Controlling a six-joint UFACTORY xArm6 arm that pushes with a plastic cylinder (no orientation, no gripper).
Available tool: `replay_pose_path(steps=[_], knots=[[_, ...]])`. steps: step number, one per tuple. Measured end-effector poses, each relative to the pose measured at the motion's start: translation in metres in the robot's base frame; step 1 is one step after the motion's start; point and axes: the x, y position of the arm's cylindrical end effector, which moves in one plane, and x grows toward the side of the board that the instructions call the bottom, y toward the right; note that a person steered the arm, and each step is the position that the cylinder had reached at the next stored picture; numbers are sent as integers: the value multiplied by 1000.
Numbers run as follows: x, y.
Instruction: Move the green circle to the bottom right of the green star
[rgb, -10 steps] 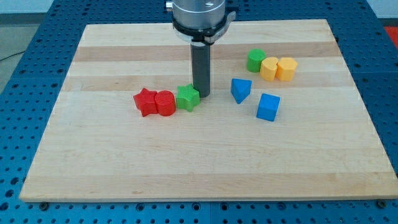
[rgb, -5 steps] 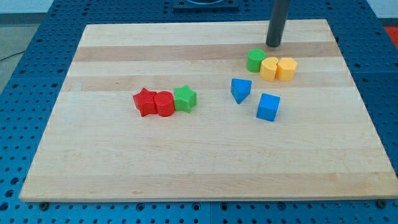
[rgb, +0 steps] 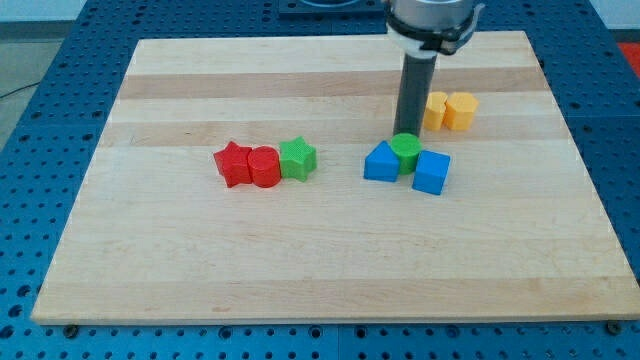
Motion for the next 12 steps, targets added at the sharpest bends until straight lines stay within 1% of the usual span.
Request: replay_pose_path(steps=[1, 3, 4, 5, 6, 7, 8, 9, 10, 12], knots=[[22, -29], [75, -68], [106, -61], [115, -19], [98, 9], [64, 19], [43, 7], [53, -42], [53, -68], [54, -65]])
